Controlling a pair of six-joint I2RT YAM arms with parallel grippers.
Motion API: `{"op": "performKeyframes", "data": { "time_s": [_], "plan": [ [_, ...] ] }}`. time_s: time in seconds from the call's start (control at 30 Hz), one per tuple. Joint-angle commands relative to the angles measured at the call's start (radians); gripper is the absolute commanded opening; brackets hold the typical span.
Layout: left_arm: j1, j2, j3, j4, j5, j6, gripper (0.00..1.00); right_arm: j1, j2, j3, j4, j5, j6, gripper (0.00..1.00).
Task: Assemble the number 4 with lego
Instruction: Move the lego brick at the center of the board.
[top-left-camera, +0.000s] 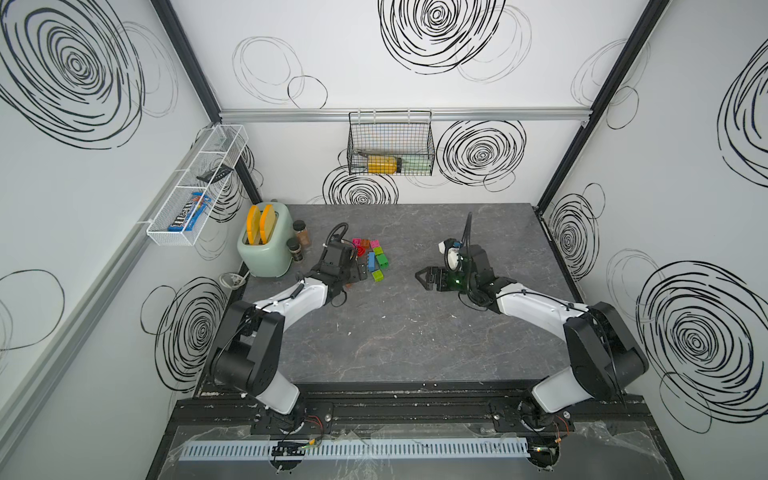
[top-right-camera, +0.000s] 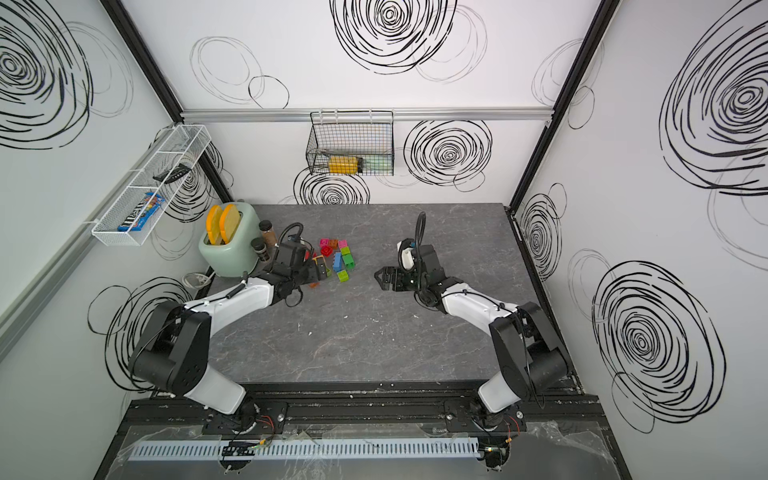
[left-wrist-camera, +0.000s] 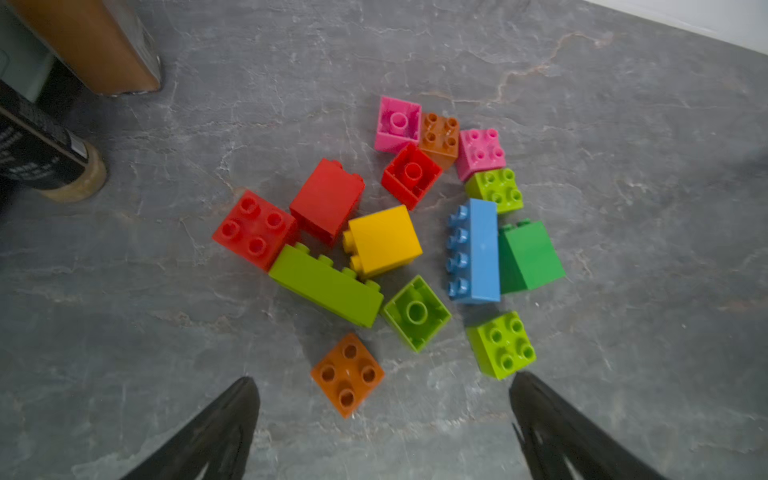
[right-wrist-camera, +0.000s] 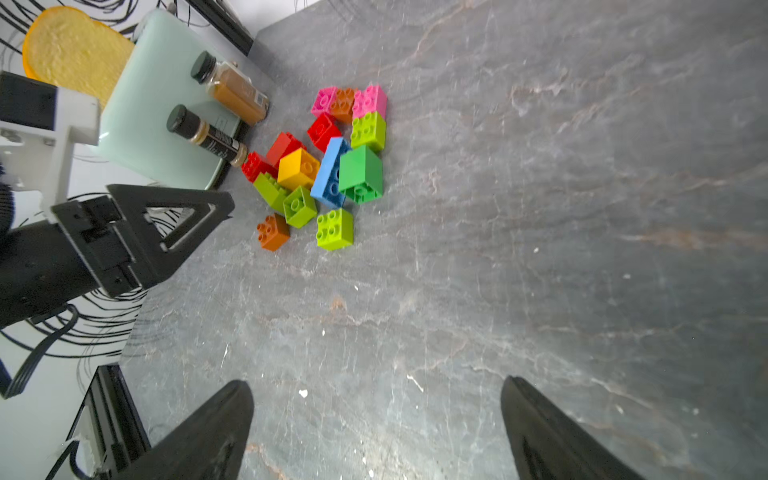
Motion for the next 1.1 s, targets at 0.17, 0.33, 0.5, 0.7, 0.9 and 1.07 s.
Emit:
{"op": "performKeyframes", "data": {
  "time_s": [0.17, 0.33, 0.5, 0.7, 0.9, 1.07],
  "plan": [
    [0.037, 0.190, 0.324, -0.156, 0.048, 0.118, 0.82, -0.002, 0.018, 0.027, -0.032, 0.049, -0.007, 0.97],
    [0.014, 0.333, 0.522, -0.260, 0.011, 0.174, 0.68, -0.004, 0.028, 0.038, -0.042, 0.048, -0.003, 0.97],
    [-0.006, 0.314, 0.491, -0.279, 0.010, 0.140, 0.62, -0.005, 0.017, 0.029, -0.046, 0.076, -0.027, 0.97],
    [-0.021, 0.143, 0.163, -0.147, -0.005, -0.017, 0.63, -0.008, 0.027, 0.034, -0.053, 0.093, -0.042, 0.97],
    [-0.018, 0.079, 0.010, -0.059, -0.018, -0.126, 0.64, -0.008, 0.051, 0.056, -0.052, 0.084, -0.044, 0.97],
    [-0.013, 0.107, -0.001, -0.012, -0.044, -0.184, 0.64, -0.008, 0.055, 0.055, -0.049, 0.080, -0.034, 0.97]
  ]
}}
